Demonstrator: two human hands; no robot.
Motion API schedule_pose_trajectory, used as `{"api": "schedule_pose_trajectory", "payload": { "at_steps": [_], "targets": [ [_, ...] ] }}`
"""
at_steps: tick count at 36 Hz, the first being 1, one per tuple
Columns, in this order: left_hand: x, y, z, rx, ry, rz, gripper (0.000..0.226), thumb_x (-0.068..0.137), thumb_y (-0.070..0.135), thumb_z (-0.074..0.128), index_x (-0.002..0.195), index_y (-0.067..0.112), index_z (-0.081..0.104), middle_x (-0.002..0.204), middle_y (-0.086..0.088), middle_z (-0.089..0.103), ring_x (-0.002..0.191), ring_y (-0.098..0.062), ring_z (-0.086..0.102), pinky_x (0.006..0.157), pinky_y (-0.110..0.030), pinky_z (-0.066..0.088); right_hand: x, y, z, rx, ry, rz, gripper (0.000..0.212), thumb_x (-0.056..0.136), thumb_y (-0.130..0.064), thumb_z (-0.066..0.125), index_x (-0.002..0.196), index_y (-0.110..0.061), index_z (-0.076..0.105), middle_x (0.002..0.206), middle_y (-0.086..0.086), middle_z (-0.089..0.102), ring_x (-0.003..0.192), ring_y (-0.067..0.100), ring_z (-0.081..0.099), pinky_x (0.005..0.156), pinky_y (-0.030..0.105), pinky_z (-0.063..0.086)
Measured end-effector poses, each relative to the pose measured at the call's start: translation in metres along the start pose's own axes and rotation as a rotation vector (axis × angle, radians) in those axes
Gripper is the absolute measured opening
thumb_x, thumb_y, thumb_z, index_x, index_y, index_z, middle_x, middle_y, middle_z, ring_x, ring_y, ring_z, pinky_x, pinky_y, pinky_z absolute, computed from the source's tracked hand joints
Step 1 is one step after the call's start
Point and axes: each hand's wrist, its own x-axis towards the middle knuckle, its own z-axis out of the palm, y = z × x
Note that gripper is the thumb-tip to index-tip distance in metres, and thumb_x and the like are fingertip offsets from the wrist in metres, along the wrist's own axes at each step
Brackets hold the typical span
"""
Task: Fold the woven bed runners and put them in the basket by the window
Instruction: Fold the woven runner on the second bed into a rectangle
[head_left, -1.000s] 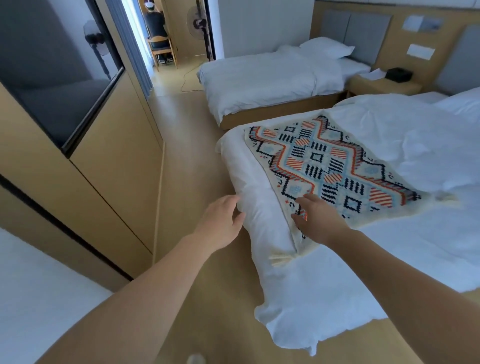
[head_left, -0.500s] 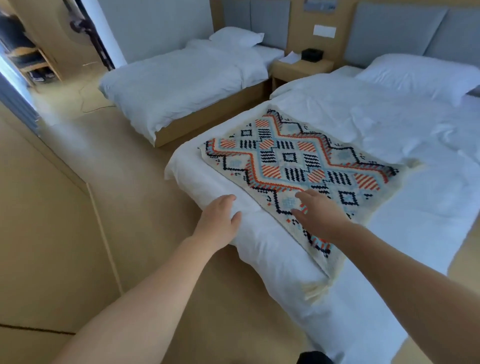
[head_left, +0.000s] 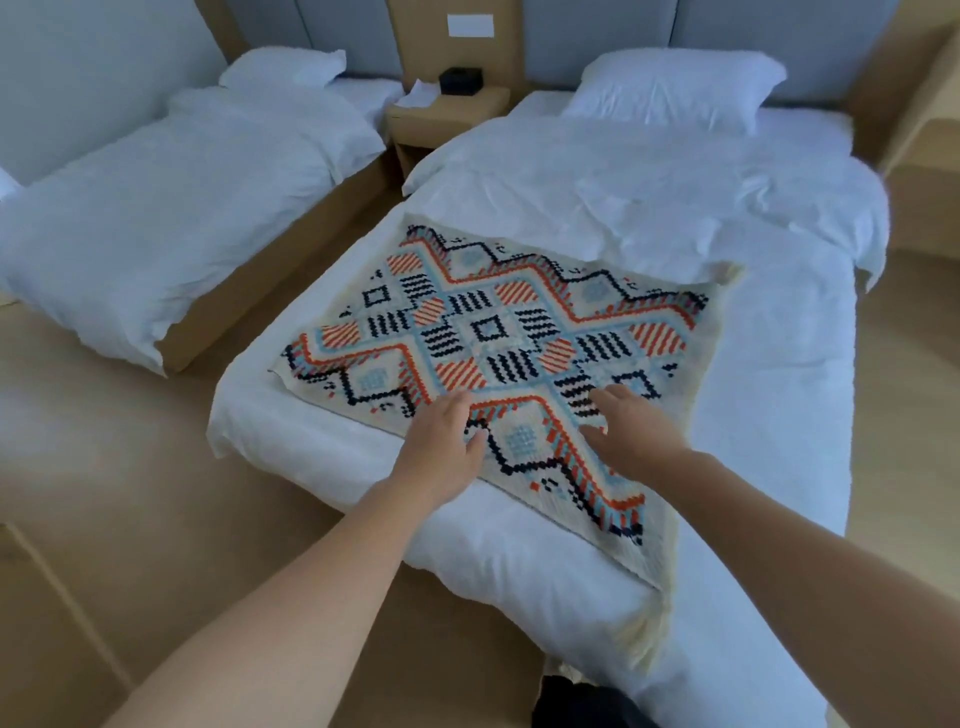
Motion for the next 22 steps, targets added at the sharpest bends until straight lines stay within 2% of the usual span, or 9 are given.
{"api": "schedule_pose_trajectory", "payload": {
  "at_steps": [2, 8, 11, 17, 22],
  "targets": [
    [0.03, -0.003, 0.0, 0.017, -0.033, -0.003, 0.059, 0.1, 0.037, 0.04, 0.15, 0.012, 0.021, 0.157, -0.004, 0.021, 0.144, -0.02, 0.017, 0.118, -0.038, 0.017, 0.025, 0.007, 0.002, 0.01, -0.022, 0.027, 0.047, 0.098, -0.041, 0.046, 0.137, -0.015, 0.043, 0.14, 0.006, 0.044, 0.114, 0.026, 0.053, 0.081, 0.032, 0.047],
    [0.111, -0.001, 0.003, 0.078, -0.123, 0.015, 0.059, 0.1, 0.038, 0.038, 0.151, 0.013, 0.02, 0.158, -0.003, 0.019, 0.145, -0.019, 0.014, 0.119, -0.037, 0.015, 0.091, 0.027, -0.003, 0.069, -0.065, 0.123, 0.055, 0.099, -0.041, 0.044, 0.147, -0.018, 0.03, 0.147, 0.006, 0.037, 0.119, 0.026, 0.052, 0.085, 0.036, 0.052],
    [0.153, -0.002, 0.012, 0.114, -0.171, 0.044, 0.06, 0.1, 0.04, 0.037, 0.15, 0.012, 0.021, 0.158, -0.004, 0.019, 0.145, -0.02, 0.015, 0.118, -0.038, 0.016, 0.114, 0.042, -0.003, 0.086, -0.071, 0.167, 0.055, 0.099, -0.041, 0.044, 0.147, -0.019, 0.03, 0.145, 0.005, 0.039, 0.12, 0.026, 0.051, 0.087, 0.035, 0.05],
    [0.226, 0.007, 0.039, 0.182, -0.267, 0.124, 0.061, 0.101, 0.04, 0.034, 0.152, 0.014, 0.012, 0.16, -0.002, 0.009, 0.147, -0.017, 0.006, 0.12, -0.035, 0.008, 0.14, 0.079, 0.016, 0.114, -0.137, 0.328, 0.056, 0.098, -0.04, 0.044, 0.147, -0.018, 0.028, 0.145, 0.008, 0.039, 0.121, 0.029, 0.049, 0.095, 0.04, 0.047],
    [0.287, 0.002, 0.073, 0.191, -0.355, 0.187, 0.063, 0.101, 0.042, 0.031, 0.153, 0.017, 0.005, 0.161, 0.0, 0.001, 0.147, -0.015, -0.001, 0.12, -0.033, 0.002, 0.166, 0.101, 0.042, 0.158, -0.206, 0.491, 0.062, 0.099, -0.041, 0.042, 0.152, -0.021, 0.018, 0.16, 0.008, 0.017, 0.138, 0.031, 0.034, 0.107, 0.041, 0.038]
  ]
}}
